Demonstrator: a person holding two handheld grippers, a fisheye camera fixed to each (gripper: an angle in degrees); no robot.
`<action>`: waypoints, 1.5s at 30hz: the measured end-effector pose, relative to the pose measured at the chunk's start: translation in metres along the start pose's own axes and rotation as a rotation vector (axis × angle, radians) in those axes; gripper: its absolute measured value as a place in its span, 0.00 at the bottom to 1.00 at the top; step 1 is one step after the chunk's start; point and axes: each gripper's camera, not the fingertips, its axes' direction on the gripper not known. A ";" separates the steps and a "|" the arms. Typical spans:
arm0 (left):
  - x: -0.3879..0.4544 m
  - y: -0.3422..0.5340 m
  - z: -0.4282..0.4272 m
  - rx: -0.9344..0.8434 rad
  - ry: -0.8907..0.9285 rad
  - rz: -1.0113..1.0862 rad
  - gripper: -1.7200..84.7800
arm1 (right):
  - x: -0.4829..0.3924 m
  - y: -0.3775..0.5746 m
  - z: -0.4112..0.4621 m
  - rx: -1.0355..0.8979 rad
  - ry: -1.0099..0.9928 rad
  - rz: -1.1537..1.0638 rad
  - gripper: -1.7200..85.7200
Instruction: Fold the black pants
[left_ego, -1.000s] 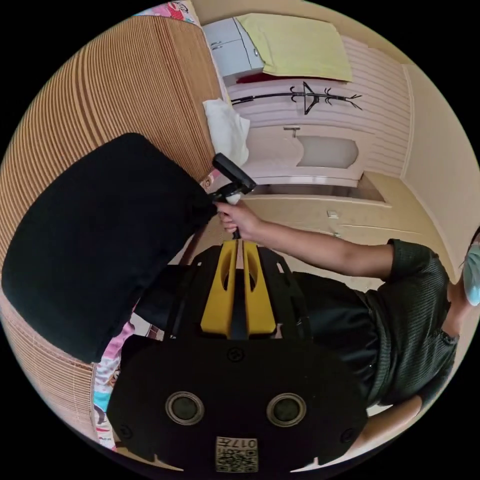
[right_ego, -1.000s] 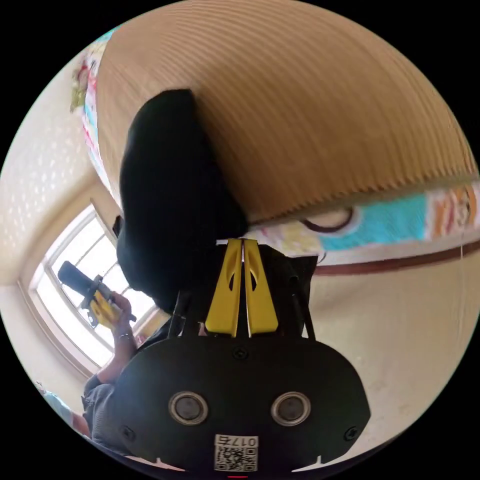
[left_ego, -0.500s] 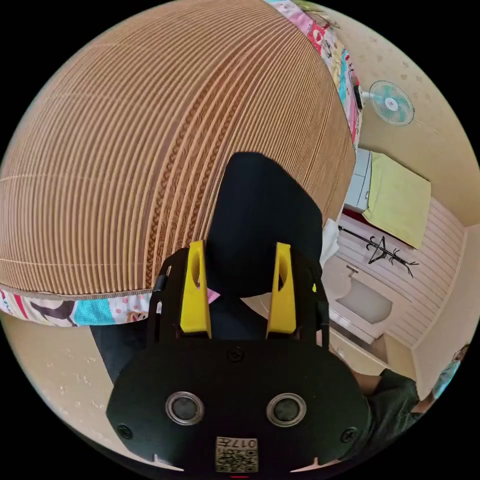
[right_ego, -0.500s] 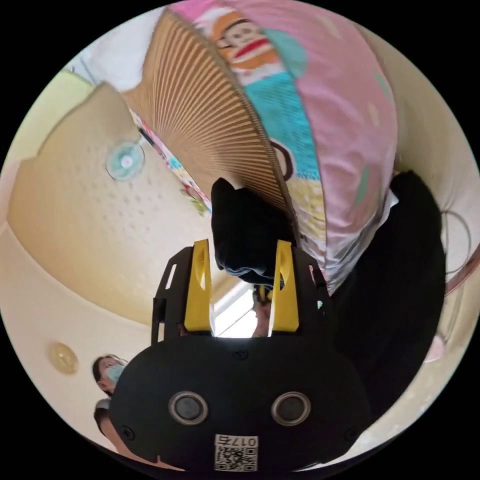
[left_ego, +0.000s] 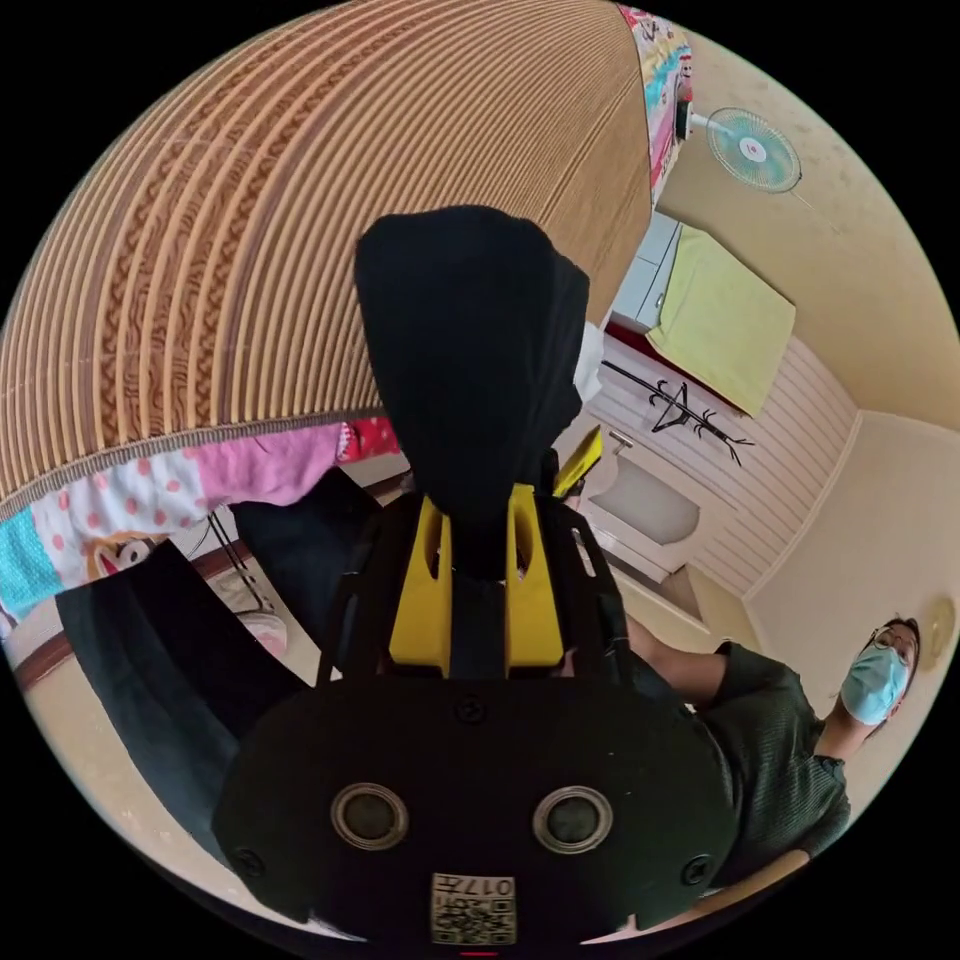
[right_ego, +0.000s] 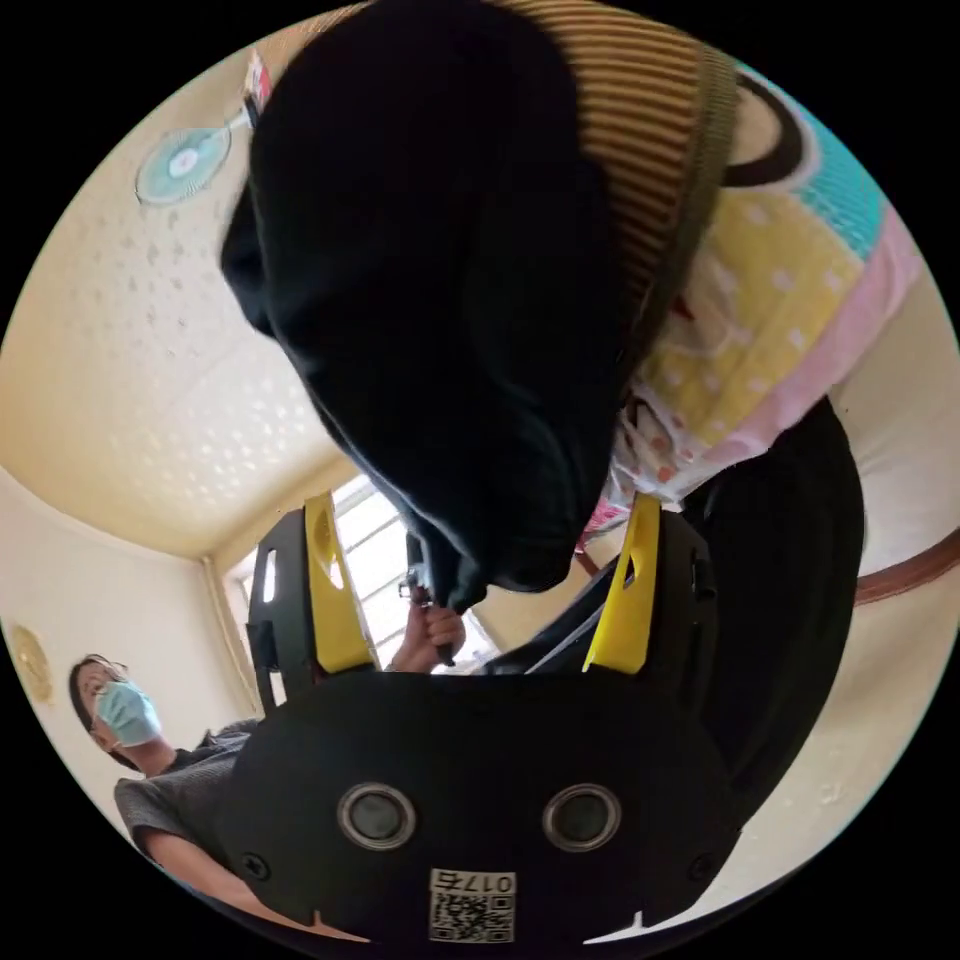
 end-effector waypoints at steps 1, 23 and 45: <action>0.002 0.002 0.004 -0.016 -0.002 0.004 0.11 | -0.002 -0.014 0.009 -0.038 0.028 -0.022 0.44; 0.002 0.111 -0.102 0.074 0.000 0.263 0.12 | -0.099 -0.131 0.066 -0.368 -0.096 -0.561 0.14; -0.224 0.525 -0.366 1.529 0.122 0.151 0.16 | -0.251 -0.066 0.790 -1.297 0.003 -0.815 0.18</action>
